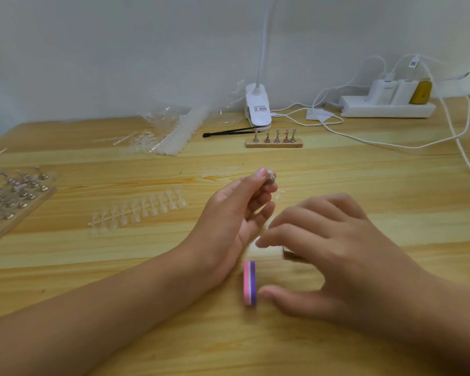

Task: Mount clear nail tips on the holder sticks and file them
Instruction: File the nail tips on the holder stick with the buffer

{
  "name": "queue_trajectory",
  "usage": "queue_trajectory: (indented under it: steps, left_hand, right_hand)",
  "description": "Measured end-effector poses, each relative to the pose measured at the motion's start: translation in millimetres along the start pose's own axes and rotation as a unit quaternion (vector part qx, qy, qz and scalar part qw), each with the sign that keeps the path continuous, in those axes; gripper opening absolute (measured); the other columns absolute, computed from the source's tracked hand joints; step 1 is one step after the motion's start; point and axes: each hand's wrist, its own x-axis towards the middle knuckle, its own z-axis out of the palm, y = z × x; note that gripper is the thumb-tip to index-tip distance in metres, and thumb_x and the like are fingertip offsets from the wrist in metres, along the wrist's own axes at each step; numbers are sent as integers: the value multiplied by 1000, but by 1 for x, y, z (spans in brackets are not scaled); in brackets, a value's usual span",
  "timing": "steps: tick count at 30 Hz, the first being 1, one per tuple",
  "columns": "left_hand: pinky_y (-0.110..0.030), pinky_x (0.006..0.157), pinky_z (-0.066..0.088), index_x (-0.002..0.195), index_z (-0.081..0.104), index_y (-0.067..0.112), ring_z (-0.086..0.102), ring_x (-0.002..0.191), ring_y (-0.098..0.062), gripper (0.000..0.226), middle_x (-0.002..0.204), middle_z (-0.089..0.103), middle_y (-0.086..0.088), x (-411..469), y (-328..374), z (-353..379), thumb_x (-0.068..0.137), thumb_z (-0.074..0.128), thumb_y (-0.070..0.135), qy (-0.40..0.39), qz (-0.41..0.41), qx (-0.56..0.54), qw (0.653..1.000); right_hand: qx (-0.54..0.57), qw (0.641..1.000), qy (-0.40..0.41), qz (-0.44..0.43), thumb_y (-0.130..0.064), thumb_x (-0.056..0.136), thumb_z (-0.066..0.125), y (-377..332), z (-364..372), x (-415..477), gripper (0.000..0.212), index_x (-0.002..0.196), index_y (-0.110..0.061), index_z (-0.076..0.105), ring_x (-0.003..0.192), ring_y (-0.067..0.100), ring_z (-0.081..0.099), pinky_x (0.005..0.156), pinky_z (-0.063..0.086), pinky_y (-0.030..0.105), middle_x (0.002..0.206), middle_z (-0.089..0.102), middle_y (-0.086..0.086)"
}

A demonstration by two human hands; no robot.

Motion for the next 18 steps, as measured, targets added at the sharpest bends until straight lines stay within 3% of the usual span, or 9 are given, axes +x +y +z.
queue_trajectory:
  steps: [7, 10, 13, 15, 16, 18]
  left_hand:
    - [-19, 77, 54, 93, 74, 14, 59, 83, -8, 16, 91, 66, -1, 0, 1, 2, 90, 67, 27, 9, -13, -13, 1000]
    - [-19, 76, 54, 99, 71, 10, 58, 85, -11, 20, 90, 66, -2, 0, 1, 3, 88, 66, 27, 21, -9, -14, 1000]
    - [-20, 76, 54, 111, 67, 6, 57, 90, -13, 29, 97, 63, -4, -1, 2, 2, 92, 63, 28, 7, -9, 19, 1000]
    - [-30, 89, 55, 117, 64, -1, 59, 94, -15, 38, 103, 63, -9, -1, 1, 2, 91, 63, 27, 1, -13, 24, 1000]
    - [-36, 98, 52, 117, 64, -1, 59, 97, -16, 39, 103, 64, -9, -1, 1, 1, 89, 65, 27, -2, -14, 22, 1000]
    - [-34, 101, 50, 116, 66, 1, 58, 98, -16, 42, 102, 64, -7, 0, 0, 0, 85, 72, 28, -10, -13, 22, 1000]
  right_hand:
    - [3, 999, -33, -13, -64, 80, 55, -11, 14, 0, 42, 102, -32, 68, 103, 9, 59, 95, 30, 34, 103, 62, -18]
    - [152, 988, 15, 17, -56, 78, 65, -7, 6, 0, 39, 111, -38, 60, 113, -4, 50, 96, 35, 27, 113, 60, -24]
    - [385, 919, 50, 66, -33, 77, 76, 1, -6, 1, 43, 114, -33, 53, 116, 14, 58, 91, 45, 28, 117, 64, -9]
    - [504, 857, 62, 86, -13, 77, 78, 8, -13, 3, 48, 113, -25, 48, 108, 25, 64, 84, 51, 32, 115, 68, 5]
    - [553, 825, 63, 102, -9, 77, 75, 11, -16, 5, 48, 112, -24, 47, 102, 26, 66, 79, 53, 29, 113, 70, 9]
    - [619, 768, 74, 144, -12, 72, 72, 17, -18, 7, 49, 112, -25, 47, 91, 25, 69, 72, 55, 25, 105, 73, 12]
